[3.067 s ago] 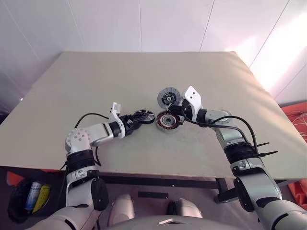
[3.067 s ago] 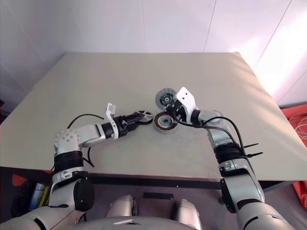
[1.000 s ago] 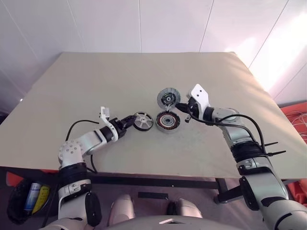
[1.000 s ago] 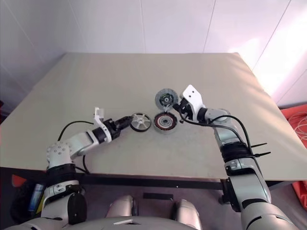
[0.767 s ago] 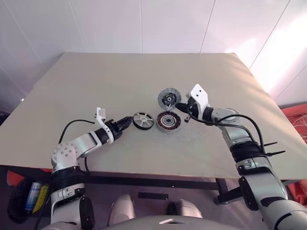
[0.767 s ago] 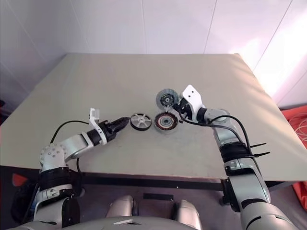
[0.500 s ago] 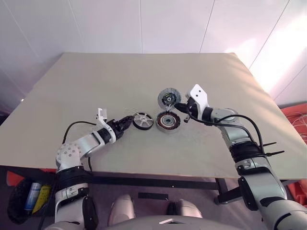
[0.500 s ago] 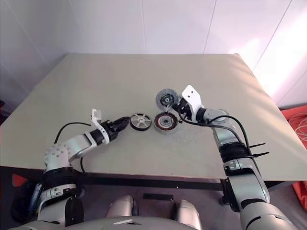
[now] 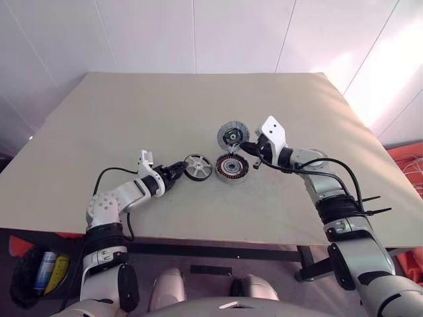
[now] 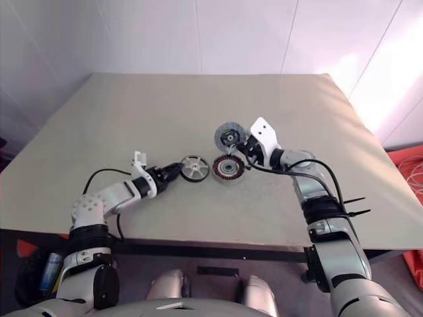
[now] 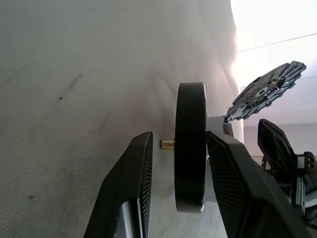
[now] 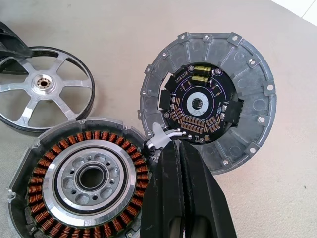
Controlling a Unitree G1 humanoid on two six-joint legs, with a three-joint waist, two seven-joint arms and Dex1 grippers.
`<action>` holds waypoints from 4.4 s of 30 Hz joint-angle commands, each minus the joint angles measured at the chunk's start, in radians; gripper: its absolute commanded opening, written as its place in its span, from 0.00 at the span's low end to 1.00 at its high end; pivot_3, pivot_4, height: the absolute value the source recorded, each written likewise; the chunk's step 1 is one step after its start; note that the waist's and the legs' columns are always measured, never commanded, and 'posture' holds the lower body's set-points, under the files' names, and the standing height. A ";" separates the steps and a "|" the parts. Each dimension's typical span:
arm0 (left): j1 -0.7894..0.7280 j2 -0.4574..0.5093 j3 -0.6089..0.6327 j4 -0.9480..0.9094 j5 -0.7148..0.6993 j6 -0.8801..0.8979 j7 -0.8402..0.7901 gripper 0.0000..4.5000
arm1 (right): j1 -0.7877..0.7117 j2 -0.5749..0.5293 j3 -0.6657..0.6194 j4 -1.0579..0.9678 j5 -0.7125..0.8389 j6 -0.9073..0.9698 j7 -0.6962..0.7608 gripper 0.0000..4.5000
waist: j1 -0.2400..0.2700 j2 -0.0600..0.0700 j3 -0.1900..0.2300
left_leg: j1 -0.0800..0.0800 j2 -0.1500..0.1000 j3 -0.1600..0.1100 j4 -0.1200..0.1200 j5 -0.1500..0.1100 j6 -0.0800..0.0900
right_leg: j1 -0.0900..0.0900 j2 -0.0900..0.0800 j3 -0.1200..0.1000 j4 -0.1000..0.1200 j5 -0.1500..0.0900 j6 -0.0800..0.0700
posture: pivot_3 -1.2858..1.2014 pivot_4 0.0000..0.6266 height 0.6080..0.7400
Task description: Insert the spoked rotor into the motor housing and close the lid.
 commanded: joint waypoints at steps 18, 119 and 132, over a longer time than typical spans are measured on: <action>-0.020 0.010 -0.011 -0.032 -0.002 -0.012 -0.050 0.09 | -0.023 0.003 -0.015 -0.008 0.004 -0.021 -0.008 0.00 | -0.001 0.000 0.000 | 0.001 0.000 0.000 0.000 0.000 0.000 | 0.001 0.000 0.000 0.000 0.000 0.000 | 0.52 0.00 1.00; -0.175 -0.004 0.061 0.218 0.173 0.087 -0.410 0.51 | 0.124 -0.152 0.002 -0.416 0.089 0.175 0.118 0.00 | 0.043 0.000 0.000 | 0.000 -0.006 0.000 0.000 -0.002 0.008 | 0.002 -0.005 0.003 -0.005 0.003 0.006 | 0.52 0.00 1.00; -0.092 0.035 -0.023 0.019 0.240 -0.006 -0.343 0.51 | 0.157 0.028 0.125 -0.326 -0.001 0.170 -0.008 0.00 | 0.025 0.000 0.000 | -0.001 -0.007 0.000 -0.001 -0.002 0.006 | 0.002 -0.005 0.004 -0.005 0.003 0.006 | 0.52 0.00 1.00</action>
